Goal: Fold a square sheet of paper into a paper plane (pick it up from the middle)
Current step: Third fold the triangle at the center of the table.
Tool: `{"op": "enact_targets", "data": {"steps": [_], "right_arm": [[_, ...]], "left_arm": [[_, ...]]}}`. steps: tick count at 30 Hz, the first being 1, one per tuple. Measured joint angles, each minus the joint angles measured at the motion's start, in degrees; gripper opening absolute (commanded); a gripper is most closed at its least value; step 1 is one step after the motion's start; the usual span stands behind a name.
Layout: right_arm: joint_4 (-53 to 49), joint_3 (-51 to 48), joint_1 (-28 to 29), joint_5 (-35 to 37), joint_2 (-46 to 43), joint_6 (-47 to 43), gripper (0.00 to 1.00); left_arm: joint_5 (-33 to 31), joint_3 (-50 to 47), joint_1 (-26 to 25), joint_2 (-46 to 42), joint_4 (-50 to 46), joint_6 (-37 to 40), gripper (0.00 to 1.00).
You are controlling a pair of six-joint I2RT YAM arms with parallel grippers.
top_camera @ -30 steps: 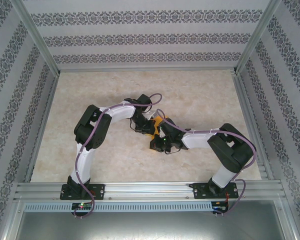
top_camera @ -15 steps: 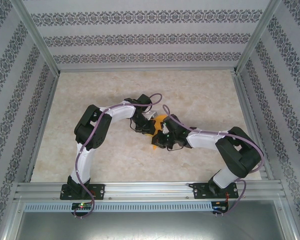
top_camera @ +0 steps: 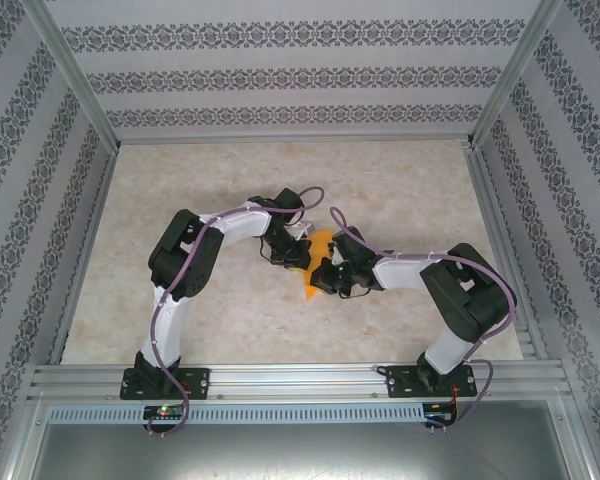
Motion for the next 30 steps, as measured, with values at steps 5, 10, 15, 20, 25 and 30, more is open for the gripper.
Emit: {"op": "enact_targets", "data": {"steps": [5,10,15,20,25,30], "right_arm": [[-1.46,-0.98,-2.10,-0.76,-2.84,-1.01,0.00],[-2.32,-1.07,-7.28,-0.85,-4.48,-2.38,0.00],[-3.52,1.20,-9.79,-1.09,-3.91,-3.72,0.00],[-3.08,4.57,-10.54,-1.55,-0.50,-4.96,0.00],[-3.76,4.94,-11.93,-1.40,2.80,-6.73,0.00],[-4.87,5.18,-13.55,-1.60,3.45,-8.90,0.00]], "left_arm": [[0.02,0.00,0.00,0.00,0.00,0.02,0.03],[0.02,0.00,0.00,0.00,0.00,0.02,0.03],[0.00,0.11,0.00,0.00,-0.02,0.02,0.03],[0.00,0.11,0.00,0.00,-0.02,0.02,0.03],[-0.02,0.11,0.00,0.00,-0.02,0.04,0.03],[0.09,0.09,0.00,0.00,0.04,0.20,0.03]]}}
